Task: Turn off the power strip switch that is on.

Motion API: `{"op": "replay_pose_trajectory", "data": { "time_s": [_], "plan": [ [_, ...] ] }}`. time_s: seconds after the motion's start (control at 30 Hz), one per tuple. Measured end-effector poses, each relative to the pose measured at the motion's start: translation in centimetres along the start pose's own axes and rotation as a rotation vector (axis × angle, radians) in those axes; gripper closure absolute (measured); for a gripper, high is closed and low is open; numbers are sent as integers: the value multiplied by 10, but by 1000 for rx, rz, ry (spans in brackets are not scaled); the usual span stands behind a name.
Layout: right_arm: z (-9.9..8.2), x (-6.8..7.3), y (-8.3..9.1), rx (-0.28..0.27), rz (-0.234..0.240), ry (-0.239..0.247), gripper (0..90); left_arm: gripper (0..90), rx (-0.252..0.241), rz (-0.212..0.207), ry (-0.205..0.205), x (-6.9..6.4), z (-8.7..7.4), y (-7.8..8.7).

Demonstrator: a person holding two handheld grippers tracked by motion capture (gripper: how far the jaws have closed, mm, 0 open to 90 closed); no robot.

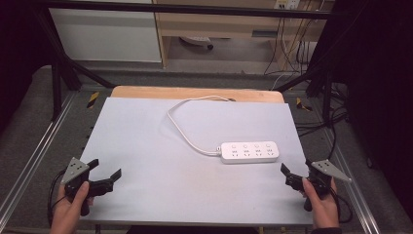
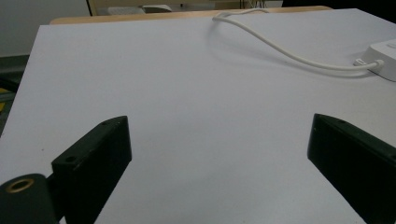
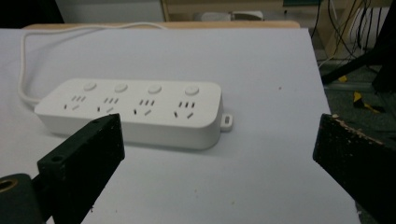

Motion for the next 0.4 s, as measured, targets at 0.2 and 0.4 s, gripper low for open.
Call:
{"op": "replay_pose_trajectory", "data": {
  "time_s": [0.2,0.4],
  "plan": [
    [-17,7,-7,87,24,-9,28,60,3,-1,-2,0,0,-1],
    [-25,9,-23,134,-5,-6,29,61,1,-1,-8,-1,0,-1]
  ]
}}
Point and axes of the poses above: each handheld gripper's, and its own axes: y roughly backward along the jaws, z roughly out of its top, x roughly to its left, the point moved 6 cm from there along -y, roughly forward along the jaws, and after that the axes turned 2 degrees about y, right-handed, at the moved point
